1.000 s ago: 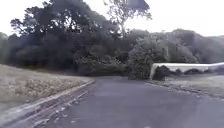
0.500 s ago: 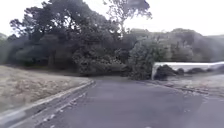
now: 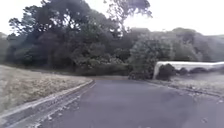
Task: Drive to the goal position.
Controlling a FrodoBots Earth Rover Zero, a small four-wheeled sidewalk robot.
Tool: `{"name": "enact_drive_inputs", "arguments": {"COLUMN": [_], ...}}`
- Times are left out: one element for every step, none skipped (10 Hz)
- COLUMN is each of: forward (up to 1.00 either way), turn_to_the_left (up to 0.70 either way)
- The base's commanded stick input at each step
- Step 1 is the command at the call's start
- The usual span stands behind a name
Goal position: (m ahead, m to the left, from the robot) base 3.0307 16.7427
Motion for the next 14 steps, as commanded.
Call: {"name": "enact_drive_inputs", "arguments": {"forward": [0.7, 0.7, 0.7, 0.7, 0.7, 0.7, 0.7, 0.7, 0.7, 0.7, 0.7, 0.7, 0.7, 0.7], "turn_to_the_left": [0.0, 0.0, 0.0, 0.0, 0.0, 0.0, 0.0, 0.0, 0.0, 0.0, 0.0, 0.0, 0.0, 0.0]}}
